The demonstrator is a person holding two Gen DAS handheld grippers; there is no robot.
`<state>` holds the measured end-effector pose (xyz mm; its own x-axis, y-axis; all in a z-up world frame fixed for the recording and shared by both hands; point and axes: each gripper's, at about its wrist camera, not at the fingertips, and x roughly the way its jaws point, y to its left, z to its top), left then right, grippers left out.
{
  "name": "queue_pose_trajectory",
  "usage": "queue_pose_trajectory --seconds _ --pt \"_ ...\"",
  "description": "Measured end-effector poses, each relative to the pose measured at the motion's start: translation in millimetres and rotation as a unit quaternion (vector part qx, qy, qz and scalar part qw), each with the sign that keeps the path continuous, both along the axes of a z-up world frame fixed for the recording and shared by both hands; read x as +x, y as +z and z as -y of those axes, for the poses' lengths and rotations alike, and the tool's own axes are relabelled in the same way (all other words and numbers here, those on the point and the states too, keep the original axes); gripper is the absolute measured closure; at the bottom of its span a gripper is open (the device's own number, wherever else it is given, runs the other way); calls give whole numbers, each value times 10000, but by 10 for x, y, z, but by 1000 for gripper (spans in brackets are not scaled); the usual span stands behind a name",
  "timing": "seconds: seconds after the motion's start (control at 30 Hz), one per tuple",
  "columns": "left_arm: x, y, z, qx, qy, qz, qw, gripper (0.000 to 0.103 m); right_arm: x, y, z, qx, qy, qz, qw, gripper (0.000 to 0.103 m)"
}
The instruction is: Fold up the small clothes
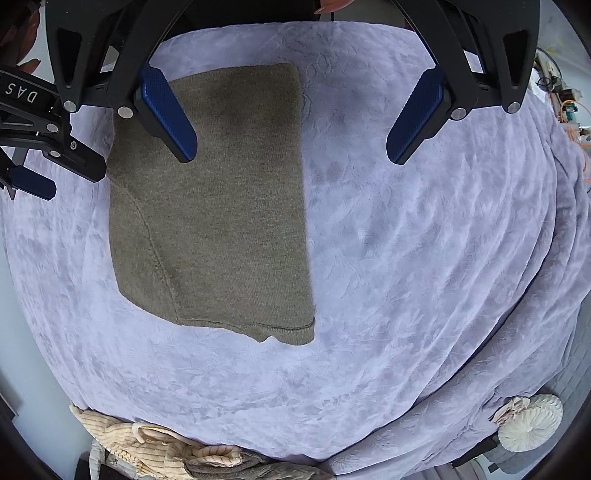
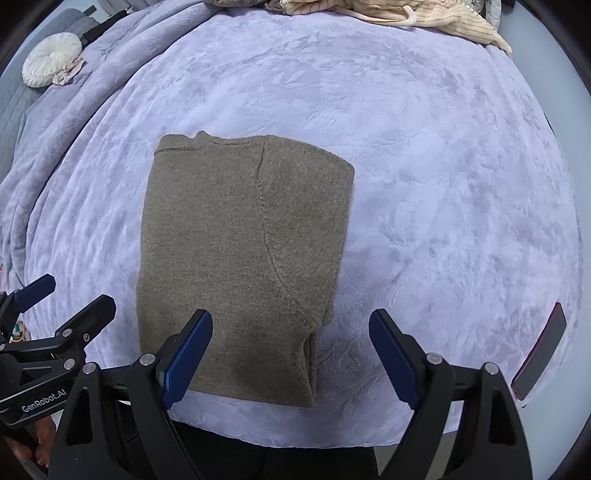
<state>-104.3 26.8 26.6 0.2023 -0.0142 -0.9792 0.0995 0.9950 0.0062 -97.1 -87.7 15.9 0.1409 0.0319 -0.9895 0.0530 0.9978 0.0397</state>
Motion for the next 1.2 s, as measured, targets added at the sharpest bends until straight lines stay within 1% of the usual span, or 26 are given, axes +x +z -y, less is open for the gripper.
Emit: queue_pose_trajectory --seconds 1.2 --pt "-29 0 2 80 36 -10 10000 0 -24 9 17 -41 -44 -8 10000 14"
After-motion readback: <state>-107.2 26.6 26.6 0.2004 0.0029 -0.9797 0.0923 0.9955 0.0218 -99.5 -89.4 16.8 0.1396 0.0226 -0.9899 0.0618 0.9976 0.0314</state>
